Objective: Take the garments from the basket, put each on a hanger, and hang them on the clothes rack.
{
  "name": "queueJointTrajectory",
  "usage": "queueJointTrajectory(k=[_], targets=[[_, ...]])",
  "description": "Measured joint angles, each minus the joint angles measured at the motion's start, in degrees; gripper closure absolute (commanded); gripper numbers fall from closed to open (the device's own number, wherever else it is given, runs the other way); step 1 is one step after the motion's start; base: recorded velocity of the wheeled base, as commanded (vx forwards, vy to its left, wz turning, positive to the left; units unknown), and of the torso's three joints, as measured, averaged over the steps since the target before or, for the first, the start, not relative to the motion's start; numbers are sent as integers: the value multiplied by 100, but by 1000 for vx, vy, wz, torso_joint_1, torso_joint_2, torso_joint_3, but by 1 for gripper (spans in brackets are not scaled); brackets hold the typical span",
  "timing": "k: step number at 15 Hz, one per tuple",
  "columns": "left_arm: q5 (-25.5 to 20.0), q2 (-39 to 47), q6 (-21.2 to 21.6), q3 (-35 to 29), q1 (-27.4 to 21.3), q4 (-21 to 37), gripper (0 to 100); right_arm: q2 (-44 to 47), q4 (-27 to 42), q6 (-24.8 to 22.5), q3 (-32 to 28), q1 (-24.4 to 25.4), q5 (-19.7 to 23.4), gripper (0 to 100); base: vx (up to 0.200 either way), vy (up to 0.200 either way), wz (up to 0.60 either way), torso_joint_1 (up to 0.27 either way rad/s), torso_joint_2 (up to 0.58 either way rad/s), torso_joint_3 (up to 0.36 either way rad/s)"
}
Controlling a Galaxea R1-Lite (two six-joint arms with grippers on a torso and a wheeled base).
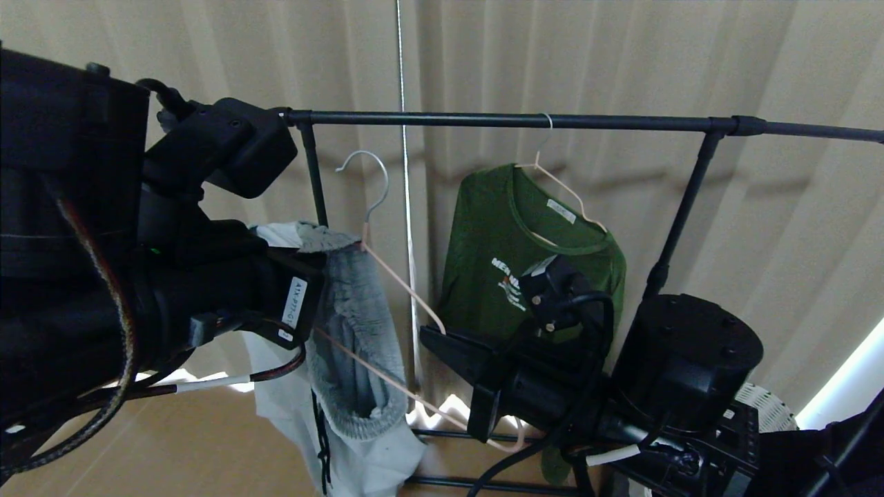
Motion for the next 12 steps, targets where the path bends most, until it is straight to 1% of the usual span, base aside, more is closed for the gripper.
queueJointTrajectory(k=[2,3,6,9,10,12], targets=[[-2,-28,-1,33,-11,-4,100,-4,-52,4,32,-2,-6,100,0,0,0,0,0,0],[-6,-41,-1,55,-17,0,0,-9,-118,1,37,-6,-6,100,0,0,0,0,0,0],[-318,-122,13,204,-50,-9,0,-17,-391,-2,102,-11,-2,100,0,0,0,0,0,0],[-358,-243,29,311,-66,-17,0,-85,-512,-29,148,-57,-6,100,0,0,0,0,0,0],[-373,-321,33,399,-66,-112,0,-152,-525,-93,163,-116,-2,100,0,0,0,0,0,0],[-496,-511,101,647,-59,-532,0,-336,-496,-257,255,-304,28,100,0,0,0,0,0,0]])
